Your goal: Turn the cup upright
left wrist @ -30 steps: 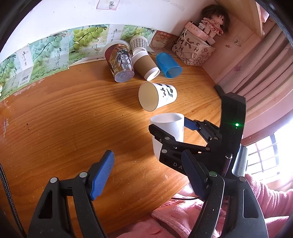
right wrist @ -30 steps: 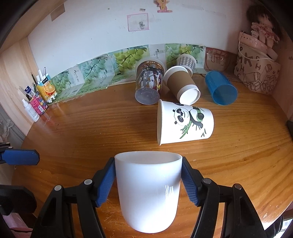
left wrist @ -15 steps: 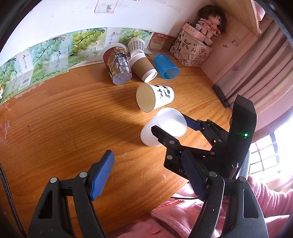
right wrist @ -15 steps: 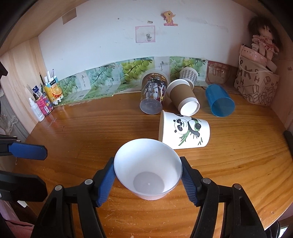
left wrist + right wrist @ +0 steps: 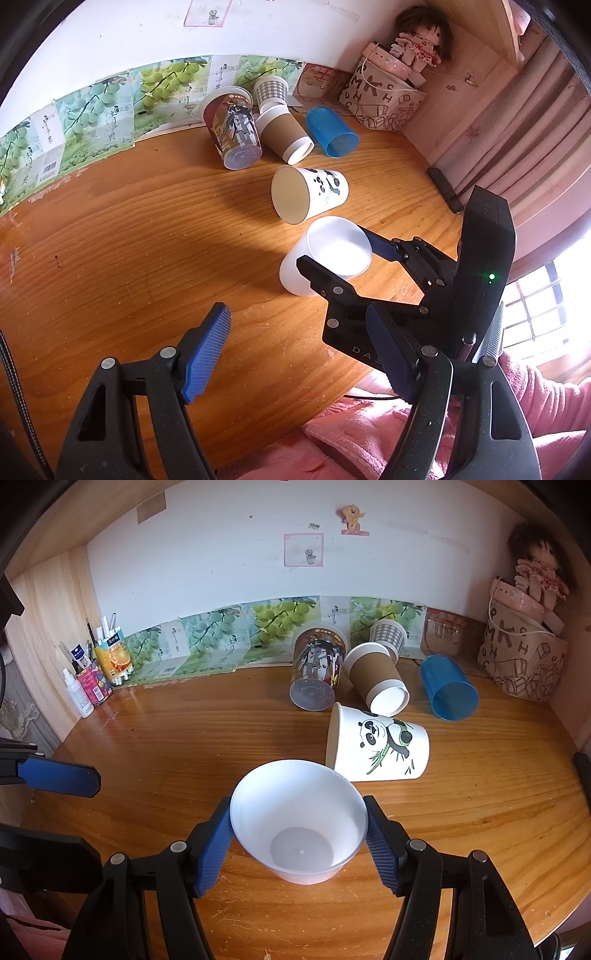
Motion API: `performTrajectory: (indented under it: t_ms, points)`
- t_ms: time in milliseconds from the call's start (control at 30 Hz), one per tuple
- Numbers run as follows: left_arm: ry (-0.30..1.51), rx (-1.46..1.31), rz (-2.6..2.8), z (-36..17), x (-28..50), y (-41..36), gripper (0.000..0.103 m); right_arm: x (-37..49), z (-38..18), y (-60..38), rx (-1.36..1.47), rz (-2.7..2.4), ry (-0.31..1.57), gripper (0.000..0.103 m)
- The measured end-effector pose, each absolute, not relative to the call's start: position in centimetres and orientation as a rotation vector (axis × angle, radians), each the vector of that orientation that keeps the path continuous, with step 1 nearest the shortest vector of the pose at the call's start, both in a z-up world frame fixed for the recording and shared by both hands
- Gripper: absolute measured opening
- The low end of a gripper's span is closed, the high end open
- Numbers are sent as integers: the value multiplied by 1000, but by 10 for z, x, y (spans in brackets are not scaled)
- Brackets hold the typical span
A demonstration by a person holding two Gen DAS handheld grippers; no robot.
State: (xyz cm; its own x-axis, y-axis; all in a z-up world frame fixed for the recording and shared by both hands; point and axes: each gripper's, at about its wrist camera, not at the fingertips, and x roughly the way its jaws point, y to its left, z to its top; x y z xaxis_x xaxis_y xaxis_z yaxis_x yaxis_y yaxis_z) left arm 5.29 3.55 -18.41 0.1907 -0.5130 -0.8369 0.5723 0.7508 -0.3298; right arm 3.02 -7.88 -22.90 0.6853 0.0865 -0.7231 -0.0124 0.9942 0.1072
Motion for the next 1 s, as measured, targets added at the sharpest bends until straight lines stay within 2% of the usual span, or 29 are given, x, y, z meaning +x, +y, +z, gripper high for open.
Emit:
performTrajectory:
  t_ms: [100,300,1000]
  points:
    - [1145,61,-760,-183,52,35,79,30,-228,-79,108,76,818,75]
    - [1130,60,-747,-180,48,35,79,27,-223,-77,91,98,791,80]
    - [1094,-64,-434,-163,35,27,79,-5,-199,-135,120,156,768,82]
